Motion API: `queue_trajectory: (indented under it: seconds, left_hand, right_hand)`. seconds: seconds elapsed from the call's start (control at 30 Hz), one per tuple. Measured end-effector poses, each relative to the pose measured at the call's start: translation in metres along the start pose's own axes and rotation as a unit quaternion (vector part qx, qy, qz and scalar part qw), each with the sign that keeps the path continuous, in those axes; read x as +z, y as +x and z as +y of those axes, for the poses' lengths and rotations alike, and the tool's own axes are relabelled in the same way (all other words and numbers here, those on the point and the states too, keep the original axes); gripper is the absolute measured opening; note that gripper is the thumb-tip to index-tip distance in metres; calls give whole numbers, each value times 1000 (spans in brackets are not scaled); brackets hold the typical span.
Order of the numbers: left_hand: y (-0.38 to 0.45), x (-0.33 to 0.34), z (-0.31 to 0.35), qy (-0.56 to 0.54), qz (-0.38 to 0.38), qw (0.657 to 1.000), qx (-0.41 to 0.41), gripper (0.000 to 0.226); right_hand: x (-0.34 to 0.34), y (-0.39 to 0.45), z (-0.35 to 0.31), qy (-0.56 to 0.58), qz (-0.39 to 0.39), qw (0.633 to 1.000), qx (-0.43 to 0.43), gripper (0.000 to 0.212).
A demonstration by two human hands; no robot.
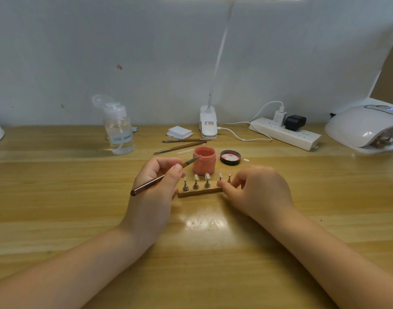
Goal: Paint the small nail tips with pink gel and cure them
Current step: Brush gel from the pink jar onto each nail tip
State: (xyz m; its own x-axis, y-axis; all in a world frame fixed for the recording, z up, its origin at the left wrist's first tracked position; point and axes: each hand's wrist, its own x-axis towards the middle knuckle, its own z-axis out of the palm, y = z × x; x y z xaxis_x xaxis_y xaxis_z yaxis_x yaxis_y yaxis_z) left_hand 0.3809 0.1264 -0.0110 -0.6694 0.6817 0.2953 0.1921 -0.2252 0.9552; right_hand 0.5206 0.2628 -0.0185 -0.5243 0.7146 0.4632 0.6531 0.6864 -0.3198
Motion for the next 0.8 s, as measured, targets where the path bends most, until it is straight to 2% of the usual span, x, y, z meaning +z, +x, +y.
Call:
queue_trajectory:
  seconds: [0.13,0.3,0.43,0.8]
  left_hand:
    - [-1,2,0,5,-19,1000,1,12]
    - [2,0,-1,34,0,999,23,11]
    - [2,0,0,44,4,998,40,11]
    - [12,4,12,52,17,996,69,12]
  right_hand:
    - [-1,-1,-3,-29,-14,999,-10,35]
    - [1,-4,-9,-56,0,998,-20,34]
    - [5,-3,-12,-75,-23,997,-26,36]
    - [10,5,-8,-63,-43,997,-19,34]
